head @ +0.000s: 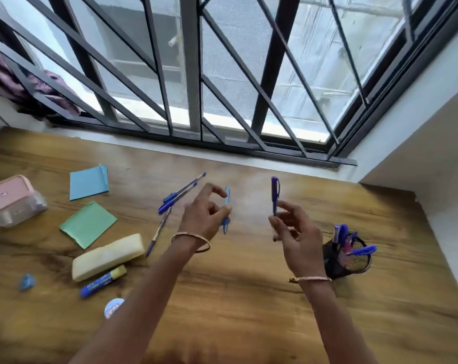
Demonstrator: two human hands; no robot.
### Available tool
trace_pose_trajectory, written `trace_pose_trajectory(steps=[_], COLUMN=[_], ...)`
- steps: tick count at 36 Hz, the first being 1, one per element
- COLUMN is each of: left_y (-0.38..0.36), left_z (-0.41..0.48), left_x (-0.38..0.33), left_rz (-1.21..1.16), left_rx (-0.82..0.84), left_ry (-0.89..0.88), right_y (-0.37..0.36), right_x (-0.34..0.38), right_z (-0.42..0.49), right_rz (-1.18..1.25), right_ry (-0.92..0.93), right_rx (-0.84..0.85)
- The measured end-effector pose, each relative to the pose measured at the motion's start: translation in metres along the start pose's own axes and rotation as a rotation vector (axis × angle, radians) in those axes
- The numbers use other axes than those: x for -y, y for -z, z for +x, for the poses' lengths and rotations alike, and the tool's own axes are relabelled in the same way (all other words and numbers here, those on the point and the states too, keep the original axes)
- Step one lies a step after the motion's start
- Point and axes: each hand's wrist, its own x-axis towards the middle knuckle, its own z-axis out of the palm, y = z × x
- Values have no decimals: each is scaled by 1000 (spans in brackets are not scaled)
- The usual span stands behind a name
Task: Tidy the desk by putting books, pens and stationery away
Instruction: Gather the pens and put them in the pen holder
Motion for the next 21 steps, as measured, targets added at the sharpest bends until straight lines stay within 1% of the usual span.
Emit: trace_pose_trajectory(steps=[2,5,7,9,11,14,17,21], left_y=[-13,-37,-53,-68,-84,-109,-139,-177], left_z=[0,-3,-8,-14,-22,-36,-47,-47], left_x=[-17,-39,-51,-64,-74,-87,-101,-108], left_rz=[-195,-511,-715,-815,-827,-733,-666,-578], left_rx=[113,313,425,512,581,619,587,520], left_ry=[21,133,229,279,257,127,28,-39], right_y=[24,60,83,106,128,155,169,172], right_x=[6,13,17,15,7,-8,-15,-24], right_z=[-3,-8,-12,-18,-24,-33,-38,-37], right_rz=[104,209,220,196,124,2,-91,-222], right_ry=[-56,-104,-104,-105,-107,-123,-117,-86], right_rx=[-65,-165,-248,-337,-420,-517,-582,-571])
